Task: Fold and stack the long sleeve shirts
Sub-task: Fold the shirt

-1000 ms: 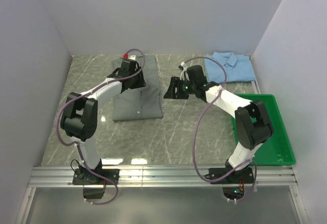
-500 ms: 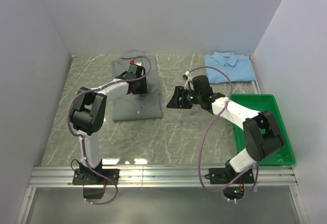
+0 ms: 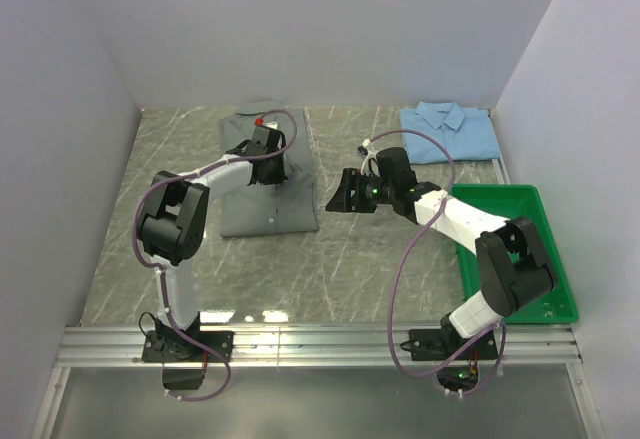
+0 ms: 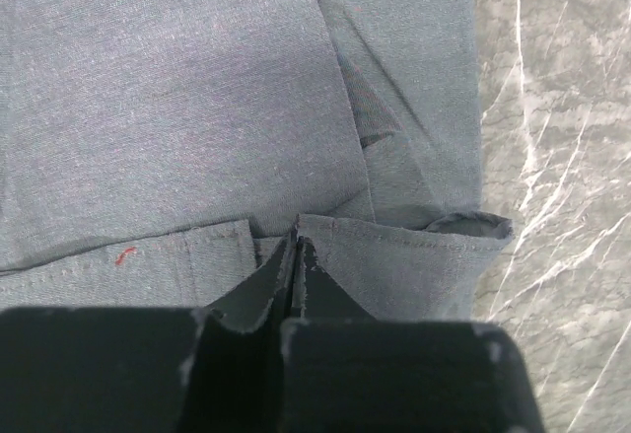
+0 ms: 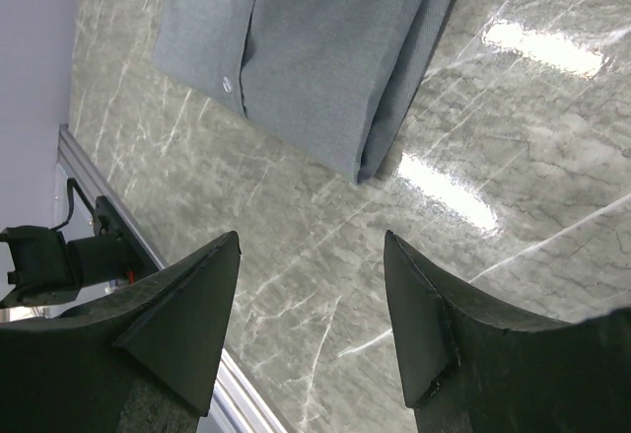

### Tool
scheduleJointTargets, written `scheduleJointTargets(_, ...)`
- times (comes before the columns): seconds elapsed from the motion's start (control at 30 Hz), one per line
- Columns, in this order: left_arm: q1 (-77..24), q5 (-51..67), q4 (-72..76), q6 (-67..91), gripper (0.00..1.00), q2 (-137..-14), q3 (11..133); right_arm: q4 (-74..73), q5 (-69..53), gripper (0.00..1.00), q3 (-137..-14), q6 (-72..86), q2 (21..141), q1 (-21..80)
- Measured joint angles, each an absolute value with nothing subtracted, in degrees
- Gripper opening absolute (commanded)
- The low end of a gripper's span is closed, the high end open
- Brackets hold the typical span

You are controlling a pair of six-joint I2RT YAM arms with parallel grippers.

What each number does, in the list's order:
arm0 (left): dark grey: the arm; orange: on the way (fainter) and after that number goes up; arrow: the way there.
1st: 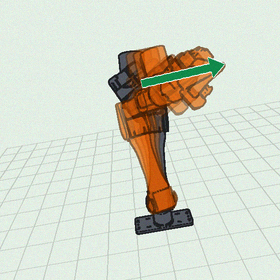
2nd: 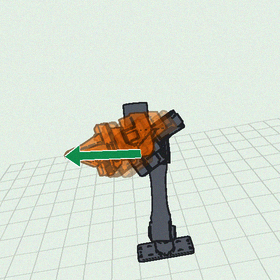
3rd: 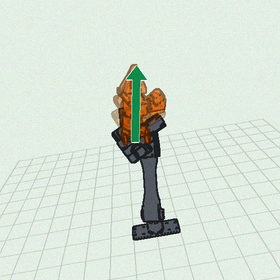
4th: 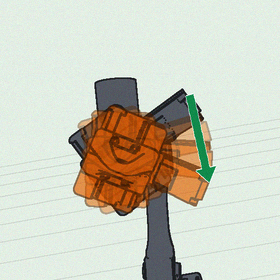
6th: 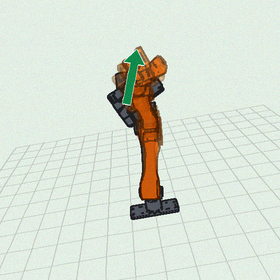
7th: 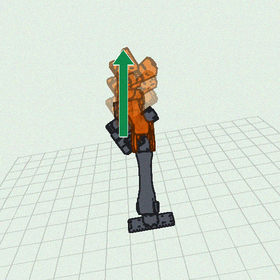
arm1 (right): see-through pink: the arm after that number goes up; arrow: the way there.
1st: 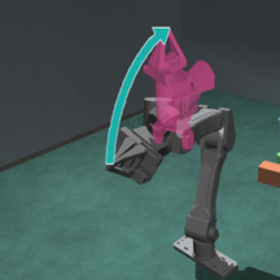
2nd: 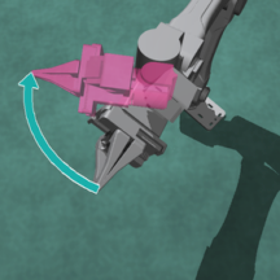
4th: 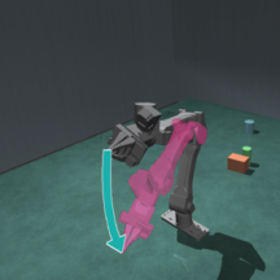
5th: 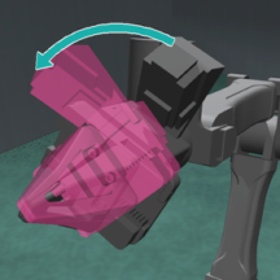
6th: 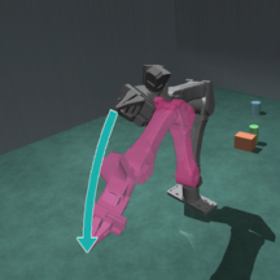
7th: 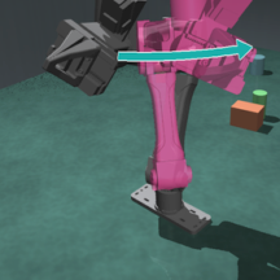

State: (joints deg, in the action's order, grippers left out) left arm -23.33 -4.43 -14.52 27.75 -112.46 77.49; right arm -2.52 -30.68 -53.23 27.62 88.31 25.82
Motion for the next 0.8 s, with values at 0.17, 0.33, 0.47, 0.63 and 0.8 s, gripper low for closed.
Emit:
scheduleJointTargets(0.17,-23.3,-5.8,-14.5,27.7,0.01,-112.5,77.5,-2.5,-30.7,0.68,-53.2,27.6,88.3,25.8)
scheduleJointTargets(0.33,-23.3,-8.5,-14.3,28.2,0.00,-112.0,77.2,-2.5,-30.7,0.68,-53.2,27.6,88.3,25.8)
scheduleJointTargets(0.47,-23.3,-10.5,-14.4,28.6,0.02,-110.4,76.1,-2.5,-30.4,0.68,-53.2,27.5,88.3,25.8)
scheduleJointTargets(0.63,-23.2,-9.0,-14.1,29.7,0.28,-109.0,76.1,-2.2,-29.6,0.70,-53.2,27.5,88.3,25.8)
scheduleJointTargets(0.8,-23.1,-5.7,-12.6,31.2,0.40,-107.9,74.7,0.5,-28.0,0.71,-53.2,27.6,88.4,25.8)
